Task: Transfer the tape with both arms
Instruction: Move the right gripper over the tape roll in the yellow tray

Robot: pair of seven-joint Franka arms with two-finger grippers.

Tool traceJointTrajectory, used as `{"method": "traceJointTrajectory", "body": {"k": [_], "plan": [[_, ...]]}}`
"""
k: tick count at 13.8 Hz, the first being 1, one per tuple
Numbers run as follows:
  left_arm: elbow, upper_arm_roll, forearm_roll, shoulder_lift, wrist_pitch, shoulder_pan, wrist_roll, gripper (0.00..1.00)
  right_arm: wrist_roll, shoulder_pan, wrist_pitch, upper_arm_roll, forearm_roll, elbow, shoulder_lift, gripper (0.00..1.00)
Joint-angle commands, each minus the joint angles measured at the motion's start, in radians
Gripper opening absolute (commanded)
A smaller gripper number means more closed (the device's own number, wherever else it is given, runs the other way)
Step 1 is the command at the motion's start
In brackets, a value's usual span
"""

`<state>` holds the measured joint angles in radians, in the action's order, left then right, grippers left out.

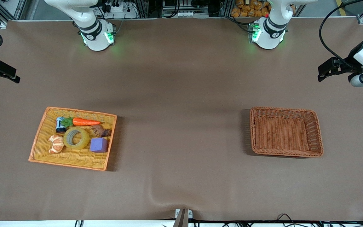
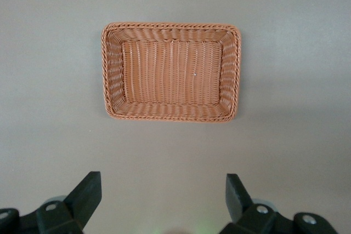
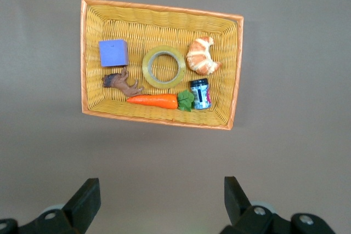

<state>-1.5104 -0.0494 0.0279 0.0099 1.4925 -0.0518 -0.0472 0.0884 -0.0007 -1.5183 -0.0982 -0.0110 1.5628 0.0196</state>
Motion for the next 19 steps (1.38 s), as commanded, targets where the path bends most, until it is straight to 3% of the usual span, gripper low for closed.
{"method": "traceJointTrajectory", "body": {"k": [1, 8, 11, 12, 15, 19], "plan": [[0.035, -0.004, 0.017, 0.018, -0.018, -0.002, 0.009, 1.00, 0.057, -0.022, -0.025, 0.012, -0.024, 0.005, -0.003, 1.00], [0.026, -0.003, 0.001, 0.030, -0.023, 0.012, -0.044, 1.00, 0.047, -0.012, -0.036, 0.017, -0.024, 0.029, -0.016, 1.00], [0.027, -0.004, 0.001, 0.030, -0.023, 0.006, -0.100, 1.00, 0.048, 0.031, -0.245, 0.018, -0.024, 0.199, -0.027, 1.00], [0.025, -0.004, 0.001, 0.033, -0.023, 0.007, -0.100, 1.00, 0.051, 0.042, -0.337, 0.020, -0.029, 0.250, -0.053, 1.00], [0.027, -0.004, 0.001, 0.041, -0.023, 0.013, -0.089, 1.00, 0.059, 0.122, -0.523, 0.020, -0.034, 0.261, -0.205, 1.00], [0.029, -0.004, 0.001, 0.042, -0.023, 0.003, -0.097, 1.00, 0.158, 0.133, -0.624, 0.020, -0.038, 0.261, -0.367, 1.00]]}}
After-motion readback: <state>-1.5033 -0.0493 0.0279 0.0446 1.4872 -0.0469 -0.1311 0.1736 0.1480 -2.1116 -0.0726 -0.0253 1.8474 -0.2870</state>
